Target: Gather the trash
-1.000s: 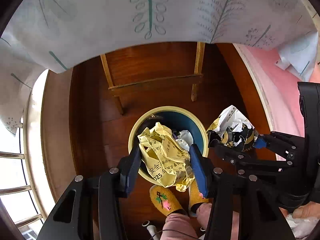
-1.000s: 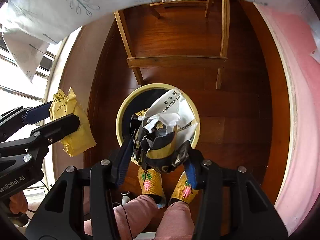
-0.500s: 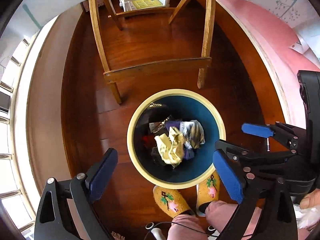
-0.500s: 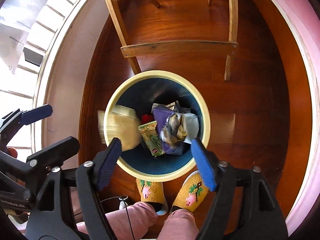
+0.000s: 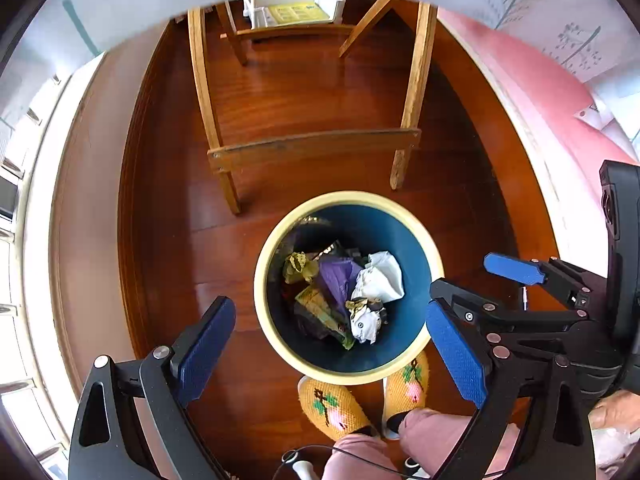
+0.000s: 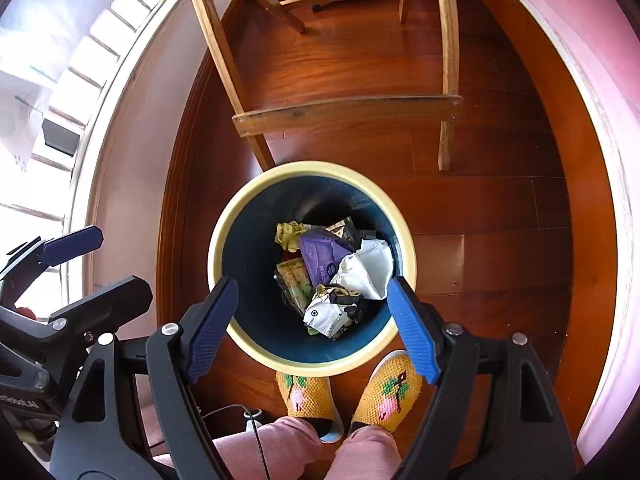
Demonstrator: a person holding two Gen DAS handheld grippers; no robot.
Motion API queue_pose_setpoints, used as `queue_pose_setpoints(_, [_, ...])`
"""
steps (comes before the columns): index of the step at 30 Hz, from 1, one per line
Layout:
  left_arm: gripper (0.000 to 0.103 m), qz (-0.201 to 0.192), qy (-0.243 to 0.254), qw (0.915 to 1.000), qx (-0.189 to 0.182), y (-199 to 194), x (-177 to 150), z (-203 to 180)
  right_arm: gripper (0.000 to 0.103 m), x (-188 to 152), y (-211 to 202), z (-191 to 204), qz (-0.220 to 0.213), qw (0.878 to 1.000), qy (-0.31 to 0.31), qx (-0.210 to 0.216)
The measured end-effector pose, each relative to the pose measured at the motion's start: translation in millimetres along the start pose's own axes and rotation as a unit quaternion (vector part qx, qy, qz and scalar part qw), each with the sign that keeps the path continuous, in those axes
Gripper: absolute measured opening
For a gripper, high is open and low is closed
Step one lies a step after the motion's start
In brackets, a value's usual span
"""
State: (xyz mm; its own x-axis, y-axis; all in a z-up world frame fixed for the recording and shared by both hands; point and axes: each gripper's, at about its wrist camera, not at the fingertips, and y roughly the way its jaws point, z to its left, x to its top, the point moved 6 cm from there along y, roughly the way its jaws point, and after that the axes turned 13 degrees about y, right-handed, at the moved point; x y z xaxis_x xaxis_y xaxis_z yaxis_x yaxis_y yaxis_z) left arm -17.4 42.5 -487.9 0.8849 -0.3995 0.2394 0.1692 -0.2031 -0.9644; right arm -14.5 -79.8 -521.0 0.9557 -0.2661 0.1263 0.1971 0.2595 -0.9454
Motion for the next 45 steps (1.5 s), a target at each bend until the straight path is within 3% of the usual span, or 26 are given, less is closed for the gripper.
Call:
queue_pose_setpoints(10, [0.097,-0.019,0.001,0.9998,-0.002,-64,27,-6,0.075,15,-65,8,-0.020,0.999,0.032,0.005])
queue_pose_setpoints(23, [0.097,-0.083,0.001,0.9965,-0.004,-213,95,-30,0.076,63,-223,40,-0.082,0.995,0.052,0.021])
queue_pose_setpoints(36, [0.097,-0.133,0.008,0.9901,0.045,-364,166,-38,0.077,115,-388,88,-0.157,0.987,0.021,0.021])
queue_pose_setpoints(45, [0.097,-0.163,0.007,0.9833,0.080,-440,182,-34,0.077,139,-489,116,-0.193,0.980,0.013,0.040])
